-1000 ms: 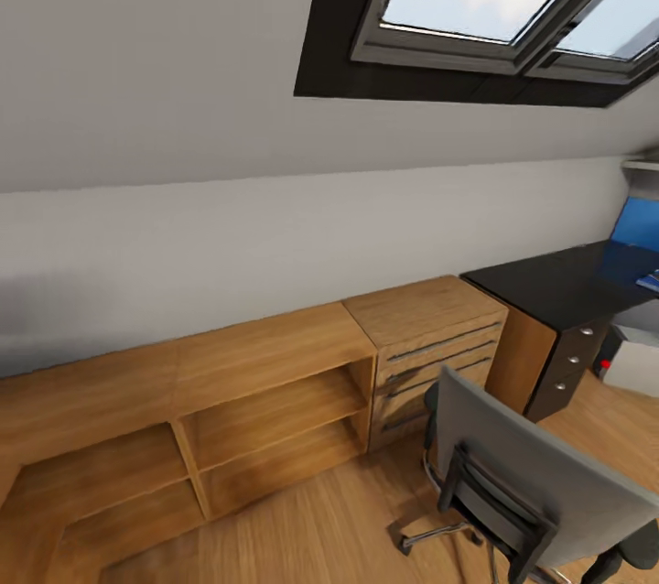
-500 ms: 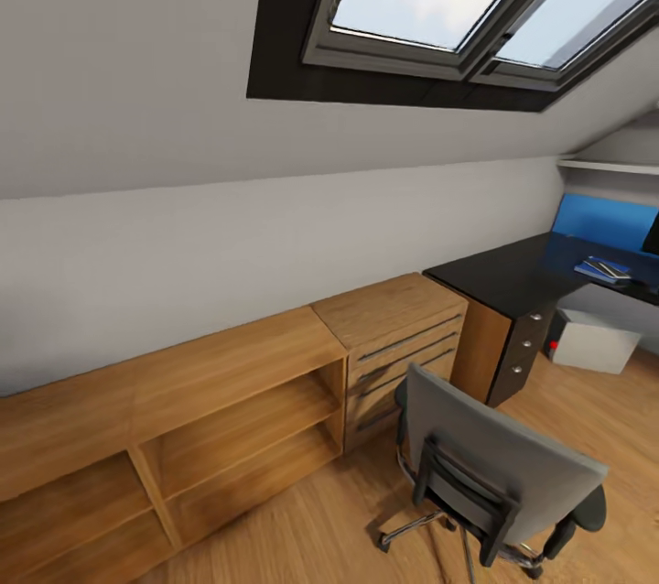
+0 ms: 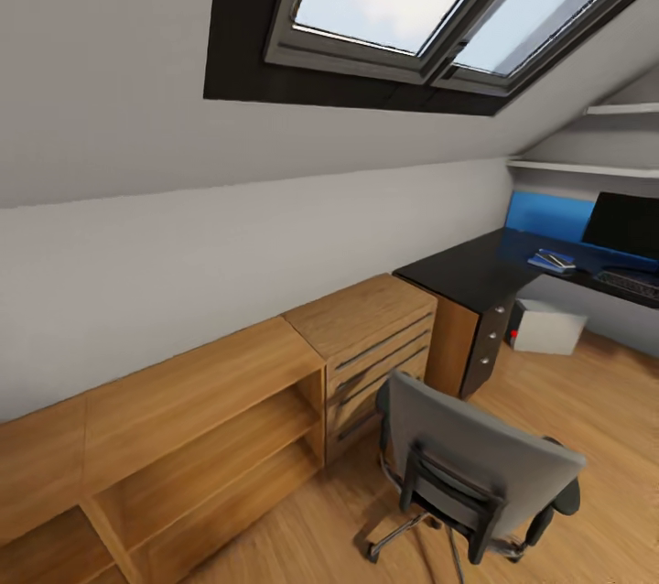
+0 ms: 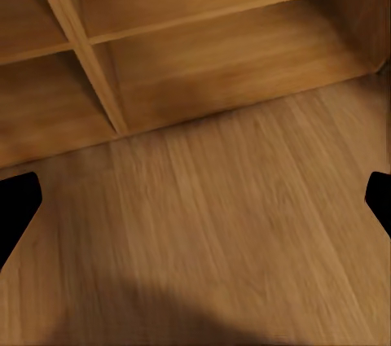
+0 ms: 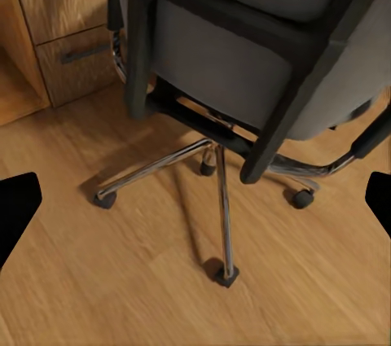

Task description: In the bedroom, organize the workspace by keeping the computer under the desk, ensuring the monitor is on the desk, placing the keyboard on the desk next to the monitor, placing the mouse on the desk next to the keyboard, moving the folder from the swivel chair onto the desk next to the mouse, stacking the notebook on top of the folder with the pen on top of the notebook, and positioning the swivel chair next to the desk.

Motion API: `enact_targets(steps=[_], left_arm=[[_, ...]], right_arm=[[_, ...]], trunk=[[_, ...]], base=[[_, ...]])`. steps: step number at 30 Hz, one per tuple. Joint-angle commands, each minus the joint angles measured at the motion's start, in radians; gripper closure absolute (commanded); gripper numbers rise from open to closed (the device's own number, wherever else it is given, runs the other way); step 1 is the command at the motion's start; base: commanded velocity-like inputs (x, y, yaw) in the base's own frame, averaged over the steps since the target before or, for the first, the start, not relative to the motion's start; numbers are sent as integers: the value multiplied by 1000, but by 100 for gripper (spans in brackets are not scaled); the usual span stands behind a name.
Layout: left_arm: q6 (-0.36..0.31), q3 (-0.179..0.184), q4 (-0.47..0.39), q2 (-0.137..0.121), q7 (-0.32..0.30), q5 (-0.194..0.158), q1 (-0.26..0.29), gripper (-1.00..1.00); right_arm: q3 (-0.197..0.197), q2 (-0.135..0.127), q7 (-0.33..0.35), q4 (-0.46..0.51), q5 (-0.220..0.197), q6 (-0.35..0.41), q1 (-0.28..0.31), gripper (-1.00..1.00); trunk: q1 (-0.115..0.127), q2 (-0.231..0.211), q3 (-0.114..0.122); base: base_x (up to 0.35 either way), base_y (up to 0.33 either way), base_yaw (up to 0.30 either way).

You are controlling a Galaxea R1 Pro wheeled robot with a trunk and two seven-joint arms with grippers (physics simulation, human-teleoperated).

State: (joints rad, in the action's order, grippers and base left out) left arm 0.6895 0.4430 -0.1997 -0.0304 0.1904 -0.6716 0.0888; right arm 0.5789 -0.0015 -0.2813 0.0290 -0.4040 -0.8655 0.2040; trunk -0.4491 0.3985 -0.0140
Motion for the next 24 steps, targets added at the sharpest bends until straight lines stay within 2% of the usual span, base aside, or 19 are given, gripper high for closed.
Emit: enact_targets(steps=[1, 6, 24], left_arm=[[2, 9, -1, -1, 9, -1, 0, -100], [2, 11, -1, 0, 8, -1, 0, -100], [0, 11, -1, 0, 8, 0, 0, -100]], right_arm=[[9, 0, -6, 0, -4, -1, 1, -100], [8, 0, -6, 0, -5, -1, 1, -100], [6, 0, -6, 1, -9, 0, 1, -100]], trunk=[[-1, 1, -1], [-1, 1, 2], [-1, 1, 6]], base=[[208, 232, -273], [148, 178, -274], [24, 23, -269]])
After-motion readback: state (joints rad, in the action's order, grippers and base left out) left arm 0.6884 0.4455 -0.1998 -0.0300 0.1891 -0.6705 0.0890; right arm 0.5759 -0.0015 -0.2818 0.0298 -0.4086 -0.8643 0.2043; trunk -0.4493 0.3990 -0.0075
